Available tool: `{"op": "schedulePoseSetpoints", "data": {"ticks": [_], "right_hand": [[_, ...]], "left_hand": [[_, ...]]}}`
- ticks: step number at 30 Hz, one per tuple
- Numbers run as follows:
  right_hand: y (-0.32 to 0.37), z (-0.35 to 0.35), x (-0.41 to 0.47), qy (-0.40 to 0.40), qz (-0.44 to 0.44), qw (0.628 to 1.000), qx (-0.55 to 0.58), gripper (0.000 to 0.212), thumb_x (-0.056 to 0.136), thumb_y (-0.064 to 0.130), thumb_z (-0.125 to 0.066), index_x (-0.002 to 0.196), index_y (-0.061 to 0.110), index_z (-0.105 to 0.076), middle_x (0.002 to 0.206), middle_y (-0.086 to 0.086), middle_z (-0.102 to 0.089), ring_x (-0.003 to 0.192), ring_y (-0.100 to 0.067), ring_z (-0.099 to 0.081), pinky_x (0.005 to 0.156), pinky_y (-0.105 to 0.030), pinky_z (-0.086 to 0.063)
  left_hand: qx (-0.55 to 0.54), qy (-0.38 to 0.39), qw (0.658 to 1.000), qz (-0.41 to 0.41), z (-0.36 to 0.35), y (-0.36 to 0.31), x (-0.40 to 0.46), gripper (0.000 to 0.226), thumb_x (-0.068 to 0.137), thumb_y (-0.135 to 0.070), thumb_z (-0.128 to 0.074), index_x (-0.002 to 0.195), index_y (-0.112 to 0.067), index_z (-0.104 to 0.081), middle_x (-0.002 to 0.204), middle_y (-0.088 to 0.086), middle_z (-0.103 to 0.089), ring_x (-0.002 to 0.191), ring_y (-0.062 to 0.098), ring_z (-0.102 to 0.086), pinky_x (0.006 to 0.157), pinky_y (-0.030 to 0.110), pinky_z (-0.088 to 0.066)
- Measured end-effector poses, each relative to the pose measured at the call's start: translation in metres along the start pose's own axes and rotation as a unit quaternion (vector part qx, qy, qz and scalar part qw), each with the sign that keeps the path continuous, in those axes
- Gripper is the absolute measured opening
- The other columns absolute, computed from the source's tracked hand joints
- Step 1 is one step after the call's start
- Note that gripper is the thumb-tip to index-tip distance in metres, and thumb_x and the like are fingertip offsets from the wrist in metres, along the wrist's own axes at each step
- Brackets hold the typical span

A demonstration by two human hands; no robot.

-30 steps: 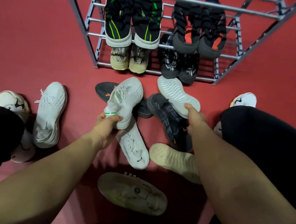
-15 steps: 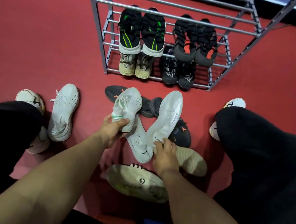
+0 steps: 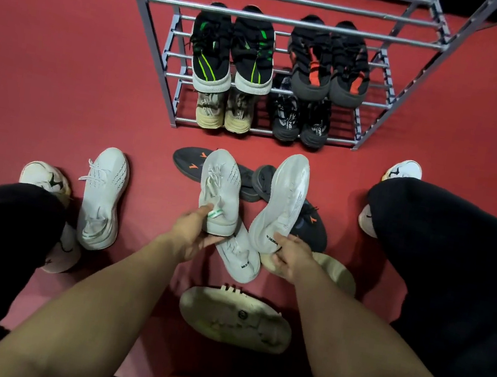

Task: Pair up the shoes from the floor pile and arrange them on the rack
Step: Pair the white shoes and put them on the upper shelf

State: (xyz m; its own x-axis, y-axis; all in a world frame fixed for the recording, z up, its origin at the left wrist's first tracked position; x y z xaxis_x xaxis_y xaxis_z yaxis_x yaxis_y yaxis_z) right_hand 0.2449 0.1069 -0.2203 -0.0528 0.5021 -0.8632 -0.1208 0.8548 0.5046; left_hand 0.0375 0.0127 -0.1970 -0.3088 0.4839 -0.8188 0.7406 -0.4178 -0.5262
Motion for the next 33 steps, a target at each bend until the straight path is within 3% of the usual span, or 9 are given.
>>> {"op": "schedulePoseSetpoints", "data": {"ticks": [4, 8, 17, 20, 23, 26, 30, 32, 33], "right_hand": [[-0.001, -0.003, 0.008, -0.017, 0.016, 0.999, -0.048, 0.033, 0.085, 0.024, -0.075, 0.114, 0.019, -0.058, 0.092, 0.003, -0.062, 0.073, -0.009, -0.055, 0.054, -0.023, -0.048], [-0.002, -0.001, 0.013, -0.041, 0.041, 0.996, -0.073, 0.042, 0.08, 0.03, -0.079, 0.113, 0.019, -0.055, 0.102, 0.002, -0.064, 0.086, -0.014, -0.06, 0.065, -0.029, -0.054], [0.004, -0.001, 0.01, -0.059, 0.082, 0.989, -0.108, 0.039, 0.08, 0.03, -0.071, 0.111, 0.01, -0.06, 0.099, -0.007, -0.067, 0.077, -0.021, -0.062, 0.072, -0.036, -0.054], [0.023, -0.01, -0.007, -0.171, 0.219, 0.92, -0.278, 0.048, 0.083, 0.024, -0.064, 0.126, 0.005, -0.056, 0.138, -0.017, -0.047, 0.109, -0.032, -0.057, 0.093, -0.037, -0.049], [0.04, -0.054, -0.051, -0.154, 0.406, 0.838, -0.331, 0.048, 0.09, 0.021, -0.061, 0.135, 0.009, -0.049, 0.137, -0.011, -0.046, 0.122, -0.026, -0.047, 0.097, -0.035, -0.043], [0.033, -0.11, -0.064, 0.067, 0.276, 0.944, -0.167, 0.038, 0.091, 0.035, -0.061, 0.121, 0.011, -0.056, 0.108, -0.004, -0.068, 0.102, -0.025, -0.066, 0.078, -0.036, -0.056], [0.026, -0.125, -0.063, 0.132, 0.178, 0.975, -0.032, 0.038, 0.087, 0.002, -0.064, 0.124, 0.008, -0.054, 0.111, -0.012, -0.07, 0.095, -0.027, -0.072, 0.082, -0.053, -0.059], [0.021, -0.121, -0.055, 0.164, 0.127, 0.978, 0.015, 0.042, 0.088, 0.0, -0.064, 0.128, 0.011, -0.055, 0.12, -0.013, -0.068, 0.104, -0.03, -0.069, 0.085, -0.054, -0.057], [0.018, -0.117, -0.05, 0.17, 0.108, 0.979, 0.027, 0.043, 0.089, 0.001, -0.064, 0.13, 0.013, -0.055, 0.123, -0.013, -0.067, 0.108, -0.031, -0.068, 0.086, -0.053, -0.057]], "left_hand": [[-0.012, 0.016, 0.999, 0.027, 0.008, 0.002, 0.003, 0.028, 0.097, -0.026, -0.053, 0.108, -0.002, -0.061, 0.082, 0.015, -0.074, 0.07, 0.025, -0.074, 0.058, 0.038, -0.061], [-0.023, 0.02, 0.999, 0.034, 0.009, 0.001, 0.007, 0.039, 0.097, -0.028, -0.052, 0.122, 0.001, -0.059, 0.105, 0.02, -0.07, 0.082, 0.028, -0.073, 0.061, 0.039, -0.061], [-0.008, -0.014, 1.0, 0.021, 0.009, -0.01, -0.005, 0.031, 0.089, -0.033, -0.061, 0.11, -0.011, -0.065, 0.096, 0.009, -0.071, 0.081, 0.02, -0.07, 0.054, 0.032, -0.06], [-0.009, -0.017, 1.0, 0.013, 0.012, -0.015, -0.016, 0.035, 0.085, -0.034, -0.065, 0.112, -0.012, -0.065, 0.097, 0.008, -0.071, 0.082, 0.018, -0.069, 0.06, 0.033, -0.062], [-0.018, 0.009, 1.0, 0.003, 0.01, -0.016, -0.026, 0.036, 0.085, -0.035, -0.064, 0.112, -0.012, -0.067, 0.099, 0.006, -0.073, 0.084, 0.017, -0.071, 0.068, 0.033, -0.062], [-0.017, 0.046, 0.999, -0.001, 0.006, -0.019, -0.033, 0.026, 0.09, -0.034, -0.053, 0.101, -0.014, -0.067, 0.08, 0.002, -0.075, 0.07, 0.013, -0.072, 0.065, 0.028, -0.061], [0.046, 0.065, 0.997, -0.025, 0.012, -0.035, -0.038, 0.026, 0.089, -0.034, -0.052, 0.099, -0.015, -0.067, 0.082, 0.0, -0.07, 0.074, 0.013, -0.066, 0.07, 0.028, -0.055], [0.17, -0.04, 0.977, -0.125, 0.038, -0.055, -0.027, 0.029, 0.09, -0.035, -0.051, 0.098, -0.013, -0.069, 0.088, 0.0, -0.067, 0.084, 0.017, -0.06, 0.074, 0.03, -0.047], [0.269, -0.133, 0.937, -0.181, 0.058, -0.066, -0.021, 0.032, 0.092, -0.035, -0.048, 0.102, -0.012, -0.069, 0.095, 0.004, -0.066, 0.093, 0.022, -0.059, 0.081, 0.032, -0.044]]}}
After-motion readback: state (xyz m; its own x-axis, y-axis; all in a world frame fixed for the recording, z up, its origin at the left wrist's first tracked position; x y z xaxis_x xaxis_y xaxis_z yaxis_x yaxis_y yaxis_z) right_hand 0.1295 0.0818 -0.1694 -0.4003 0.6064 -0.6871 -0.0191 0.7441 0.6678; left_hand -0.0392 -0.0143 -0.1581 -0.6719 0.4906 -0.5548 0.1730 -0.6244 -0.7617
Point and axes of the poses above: each hand's wrist, its own x-axis towards the middle knuckle, its own z-axis out of the back of the hand, y = z × x, the point moved 5 cm from there along x, towards the middle knuckle
